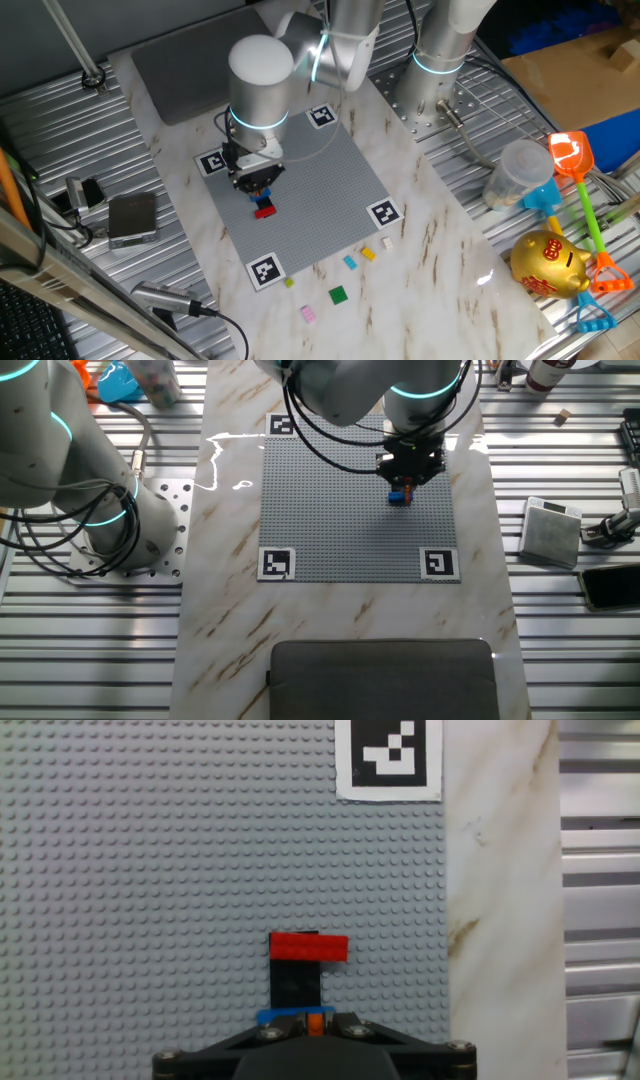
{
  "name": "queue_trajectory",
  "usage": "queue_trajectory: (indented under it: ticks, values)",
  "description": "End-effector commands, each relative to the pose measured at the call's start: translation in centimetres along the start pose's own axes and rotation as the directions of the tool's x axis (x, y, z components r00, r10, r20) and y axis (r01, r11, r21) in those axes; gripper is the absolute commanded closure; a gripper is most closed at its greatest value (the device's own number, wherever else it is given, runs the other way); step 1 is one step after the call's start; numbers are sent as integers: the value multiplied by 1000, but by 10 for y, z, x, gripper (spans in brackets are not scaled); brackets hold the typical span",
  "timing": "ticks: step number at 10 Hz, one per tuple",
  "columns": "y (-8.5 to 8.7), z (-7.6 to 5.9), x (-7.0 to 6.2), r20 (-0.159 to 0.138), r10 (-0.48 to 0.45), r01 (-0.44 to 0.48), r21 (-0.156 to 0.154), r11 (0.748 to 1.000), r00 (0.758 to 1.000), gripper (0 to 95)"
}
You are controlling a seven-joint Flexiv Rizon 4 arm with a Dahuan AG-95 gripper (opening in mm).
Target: Build with small Lego blocks
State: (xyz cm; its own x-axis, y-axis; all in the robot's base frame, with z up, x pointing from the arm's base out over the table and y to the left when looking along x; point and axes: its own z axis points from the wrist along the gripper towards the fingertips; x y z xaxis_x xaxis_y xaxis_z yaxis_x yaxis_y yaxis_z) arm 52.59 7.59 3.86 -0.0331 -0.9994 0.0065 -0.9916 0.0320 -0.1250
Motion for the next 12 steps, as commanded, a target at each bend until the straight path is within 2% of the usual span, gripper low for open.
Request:
queue_trajectory:
  ticks: [1, 12]
  values:
    - [0, 0, -1, -3, 95, -95, -6, 995, 996, 950]
    - [1, 8, -5, -7, 92, -91, 19, 996, 996, 950]
